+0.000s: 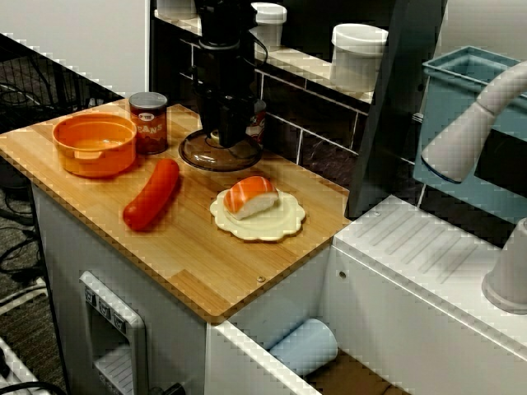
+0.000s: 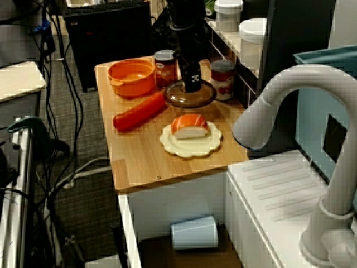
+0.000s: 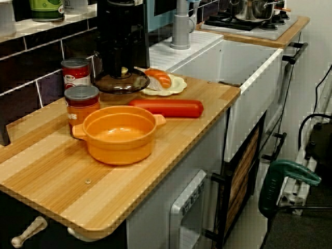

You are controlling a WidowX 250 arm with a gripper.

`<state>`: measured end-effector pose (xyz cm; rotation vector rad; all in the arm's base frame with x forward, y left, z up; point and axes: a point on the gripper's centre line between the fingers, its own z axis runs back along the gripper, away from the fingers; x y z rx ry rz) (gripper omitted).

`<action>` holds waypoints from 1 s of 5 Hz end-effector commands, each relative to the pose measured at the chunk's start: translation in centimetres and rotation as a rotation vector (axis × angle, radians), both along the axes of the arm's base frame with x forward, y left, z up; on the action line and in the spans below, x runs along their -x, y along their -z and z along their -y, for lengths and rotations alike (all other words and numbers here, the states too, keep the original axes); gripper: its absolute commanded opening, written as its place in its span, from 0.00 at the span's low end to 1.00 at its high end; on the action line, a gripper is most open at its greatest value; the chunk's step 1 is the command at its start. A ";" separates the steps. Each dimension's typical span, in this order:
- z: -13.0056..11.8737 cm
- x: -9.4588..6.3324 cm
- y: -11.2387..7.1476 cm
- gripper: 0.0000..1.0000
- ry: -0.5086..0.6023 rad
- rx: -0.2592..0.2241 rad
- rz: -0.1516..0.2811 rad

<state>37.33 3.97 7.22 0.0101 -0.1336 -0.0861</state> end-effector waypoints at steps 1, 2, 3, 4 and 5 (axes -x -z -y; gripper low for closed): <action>-0.8 -0.2 -2.1 0.00 -0.057 0.014 0.081; -1.4 0.2 -1.8 1.00 -0.081 0.027 0.079; -1.7 0.9 -1.6 1.00 -0.082 0.043 0.084; -1.8 1.5 -1.9 1.00 -0.081 0.056 0.092; -2.0 1.6 -2.3 1.00 -0.081 0.068 0.091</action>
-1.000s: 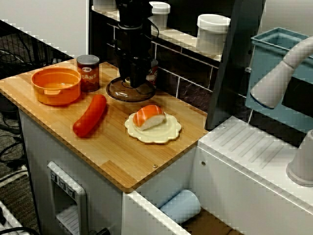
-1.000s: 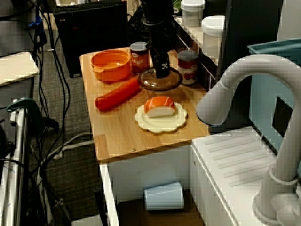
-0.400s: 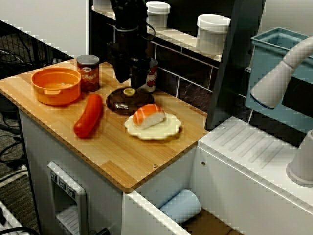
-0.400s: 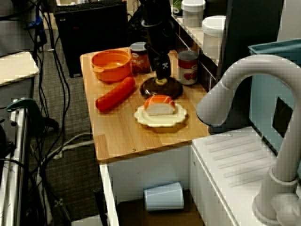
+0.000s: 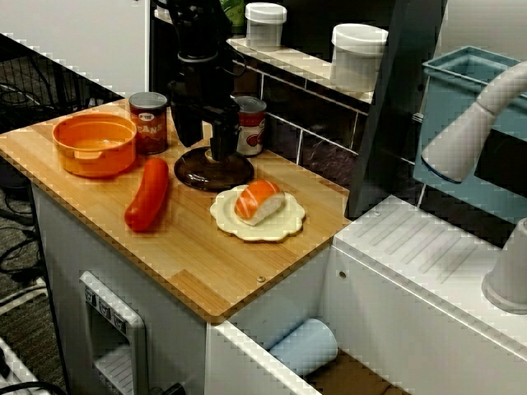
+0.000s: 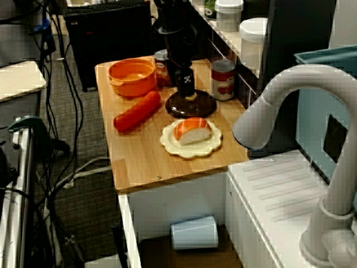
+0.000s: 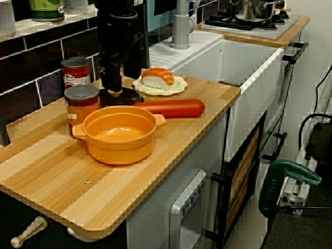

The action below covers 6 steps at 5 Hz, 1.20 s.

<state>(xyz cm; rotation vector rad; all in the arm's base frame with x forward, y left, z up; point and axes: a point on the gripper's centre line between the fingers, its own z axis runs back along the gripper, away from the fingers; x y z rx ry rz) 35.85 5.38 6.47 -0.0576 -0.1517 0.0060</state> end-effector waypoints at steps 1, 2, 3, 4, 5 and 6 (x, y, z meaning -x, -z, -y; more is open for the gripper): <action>0.0 0.2 -3.8 1.00 0.024 -0.004 0.072; 1.3 0.7 -3.6 1.00 0.046 -0.022 0.071; 3.2 1.2 -3.1 1.00 0.064 -0.043 0.058; 5.3 2.2 -2.5 1.00 0.084 -0.063 0.061; 6.7 3.2 -2.2 1.00 0.095 -0.053 0.043; 7.5 3.4 -2.6 1.00 0.082 -0.020 0.030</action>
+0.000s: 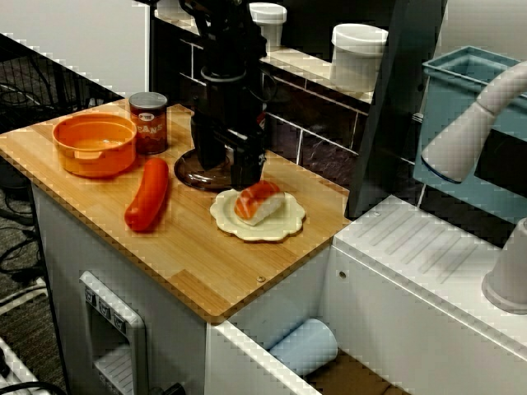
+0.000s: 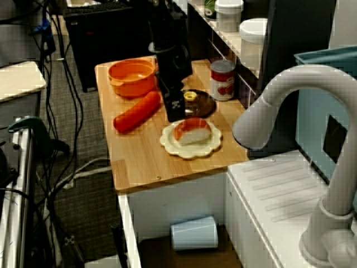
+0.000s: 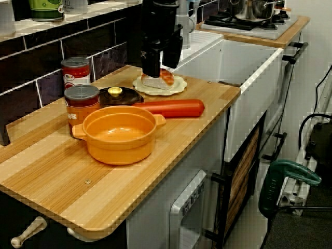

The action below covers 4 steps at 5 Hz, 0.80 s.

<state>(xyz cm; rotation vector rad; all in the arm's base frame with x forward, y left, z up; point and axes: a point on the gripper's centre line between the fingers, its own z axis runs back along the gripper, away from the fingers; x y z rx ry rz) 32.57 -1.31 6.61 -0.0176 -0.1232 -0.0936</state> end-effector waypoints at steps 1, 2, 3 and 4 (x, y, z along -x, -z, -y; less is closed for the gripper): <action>0.9 -0.2 -2.7 1.00 -0.025 0.053 0.040; 1.3 -0.5 -2.9 1.00 -0.113 0.060 0.088; 1.8 -0.6 -2.6 1.00 -0.151 0.056 0.101; 2.2 -0.4 -2.3 1.00 -0.153 0.067 0.096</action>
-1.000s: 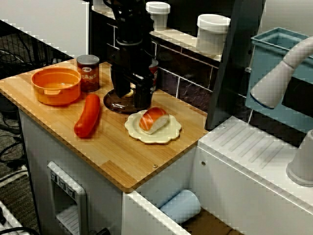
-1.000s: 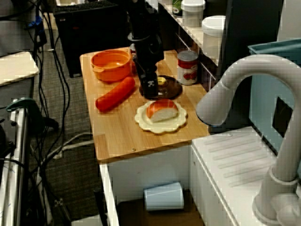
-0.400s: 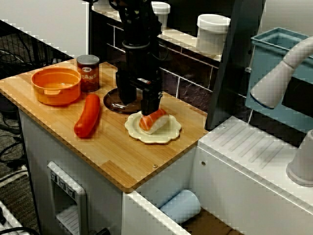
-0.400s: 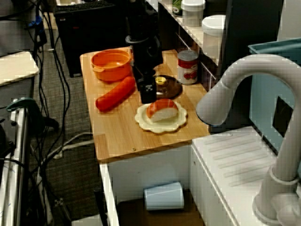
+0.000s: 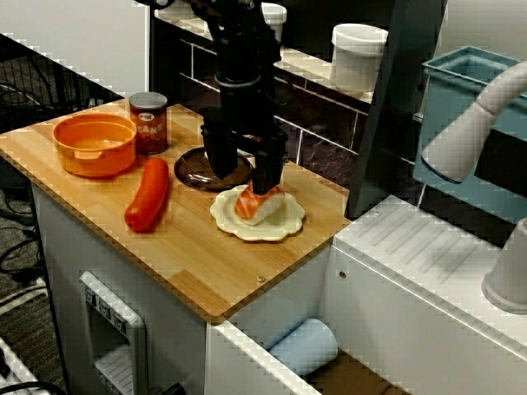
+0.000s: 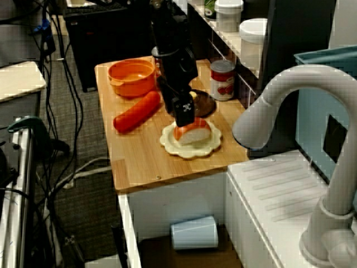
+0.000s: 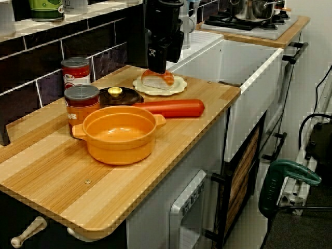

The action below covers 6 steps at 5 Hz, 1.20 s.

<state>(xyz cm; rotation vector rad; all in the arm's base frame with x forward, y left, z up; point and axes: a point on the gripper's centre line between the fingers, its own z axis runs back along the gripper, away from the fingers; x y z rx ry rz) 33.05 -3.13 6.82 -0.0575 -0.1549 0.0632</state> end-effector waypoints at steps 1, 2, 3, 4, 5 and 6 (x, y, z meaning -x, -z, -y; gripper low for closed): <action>1.0 0.3 -1.6 1.00 0.005 0.014 0.052; 0.9 0.1 -0.9 1.00 0.011 0.011 0.046; 1.0 -0.1 -0.3 1.00 0.009 0.004 0.041; 1.0 -0.2 -0.1 1.00 0.020 0.008 0.037; 0.9 -0.3 0.5 1.00 0.018 0.001 0.044; 1.0 -0.4 1.6 1.00 0.009 -0.015 0.039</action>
